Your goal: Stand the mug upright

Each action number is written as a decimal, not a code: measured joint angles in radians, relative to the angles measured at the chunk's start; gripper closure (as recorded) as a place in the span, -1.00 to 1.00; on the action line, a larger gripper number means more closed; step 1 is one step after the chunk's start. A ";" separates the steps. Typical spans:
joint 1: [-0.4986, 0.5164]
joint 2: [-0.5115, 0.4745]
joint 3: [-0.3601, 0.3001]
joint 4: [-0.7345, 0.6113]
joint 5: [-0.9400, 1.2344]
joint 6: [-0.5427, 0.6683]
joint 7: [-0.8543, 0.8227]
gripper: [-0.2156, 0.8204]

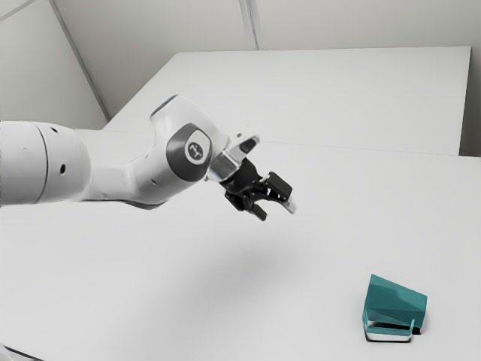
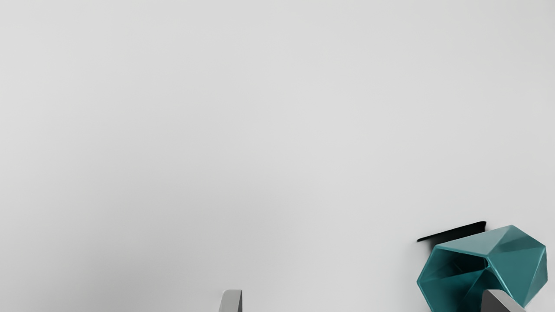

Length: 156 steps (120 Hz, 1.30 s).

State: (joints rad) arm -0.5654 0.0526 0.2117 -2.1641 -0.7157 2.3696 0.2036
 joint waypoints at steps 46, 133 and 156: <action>-0.128 0.047 -0.064 -0.055 -0.223 0.125 0.050 -0.58; -0.305 0.206 -0.074 0.066 -0.351 0.238 0.087 -0.58; -0.333 0.245 -0.074 0.092 -0.381 0.261 0.091 -0.58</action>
State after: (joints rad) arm -0.8983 0.2977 0.1380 -2.0718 -1.0966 2.6302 0.2948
